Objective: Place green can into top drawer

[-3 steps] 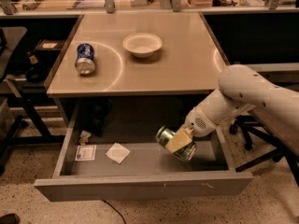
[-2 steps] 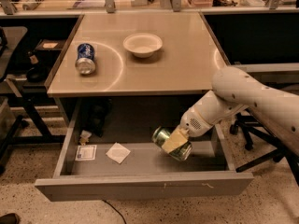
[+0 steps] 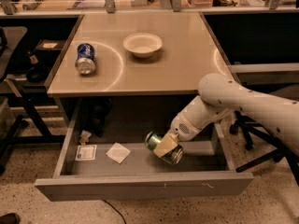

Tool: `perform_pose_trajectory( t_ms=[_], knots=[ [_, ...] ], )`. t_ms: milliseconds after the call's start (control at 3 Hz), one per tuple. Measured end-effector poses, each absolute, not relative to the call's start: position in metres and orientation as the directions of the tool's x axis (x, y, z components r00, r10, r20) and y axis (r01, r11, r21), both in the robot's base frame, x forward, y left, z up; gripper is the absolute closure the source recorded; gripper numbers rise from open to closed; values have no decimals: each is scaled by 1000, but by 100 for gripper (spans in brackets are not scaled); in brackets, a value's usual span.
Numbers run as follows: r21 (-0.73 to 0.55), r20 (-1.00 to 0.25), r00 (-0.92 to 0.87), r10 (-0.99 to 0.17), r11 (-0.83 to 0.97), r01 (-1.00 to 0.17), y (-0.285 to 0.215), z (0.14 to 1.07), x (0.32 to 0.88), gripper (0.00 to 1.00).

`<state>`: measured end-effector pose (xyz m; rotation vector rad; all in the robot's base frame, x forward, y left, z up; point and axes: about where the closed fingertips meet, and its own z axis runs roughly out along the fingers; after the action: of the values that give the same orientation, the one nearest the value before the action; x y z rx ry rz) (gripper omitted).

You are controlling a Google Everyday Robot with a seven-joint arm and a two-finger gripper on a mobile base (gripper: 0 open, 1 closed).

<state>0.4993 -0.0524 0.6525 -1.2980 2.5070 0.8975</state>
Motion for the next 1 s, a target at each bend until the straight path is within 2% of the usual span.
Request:
perform_pose_trajectory(
  t_ms=[1000],
  knots=[
    [428, -407, -550, -729, 381, -820, -9, 633, 489, 100]
  ],
)
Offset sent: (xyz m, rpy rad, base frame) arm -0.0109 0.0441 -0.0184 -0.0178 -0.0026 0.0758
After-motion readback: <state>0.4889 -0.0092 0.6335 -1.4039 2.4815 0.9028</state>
